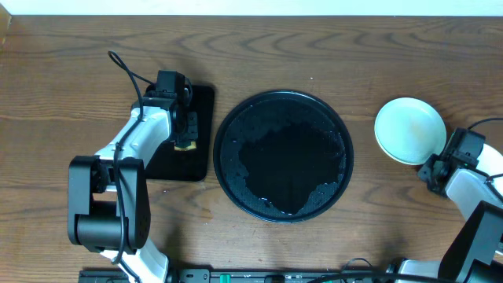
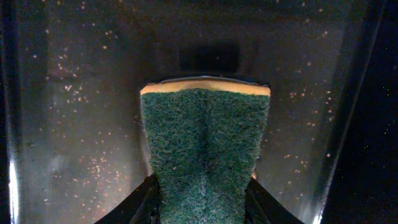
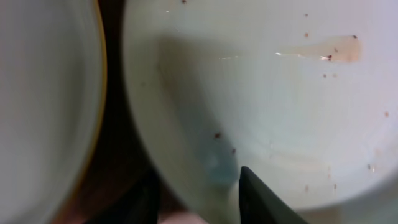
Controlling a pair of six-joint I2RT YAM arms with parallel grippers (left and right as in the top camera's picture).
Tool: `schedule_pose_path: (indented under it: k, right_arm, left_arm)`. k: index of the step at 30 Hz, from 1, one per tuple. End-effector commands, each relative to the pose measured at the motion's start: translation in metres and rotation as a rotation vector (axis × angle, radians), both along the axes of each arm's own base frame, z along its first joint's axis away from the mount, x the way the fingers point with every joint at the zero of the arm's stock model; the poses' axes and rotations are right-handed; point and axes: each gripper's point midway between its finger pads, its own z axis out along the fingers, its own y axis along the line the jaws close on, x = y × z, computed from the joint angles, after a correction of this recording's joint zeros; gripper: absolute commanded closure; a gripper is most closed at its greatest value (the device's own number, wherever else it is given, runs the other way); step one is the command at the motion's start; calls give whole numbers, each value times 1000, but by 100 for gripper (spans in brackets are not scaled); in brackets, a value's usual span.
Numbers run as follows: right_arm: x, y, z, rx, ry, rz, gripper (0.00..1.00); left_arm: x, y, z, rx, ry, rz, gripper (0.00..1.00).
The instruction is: Clean dirty plates on tray and stack at the side
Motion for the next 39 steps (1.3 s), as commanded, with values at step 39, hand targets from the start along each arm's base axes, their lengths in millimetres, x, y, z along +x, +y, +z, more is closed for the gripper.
schedule_pose_path:
  k: [39]
  right_arm:
    - [111, 76, 122, 73, -410, 447, 99]
  left_arm:
    - [-6, 3, -7, 5, 28, 12, 61]
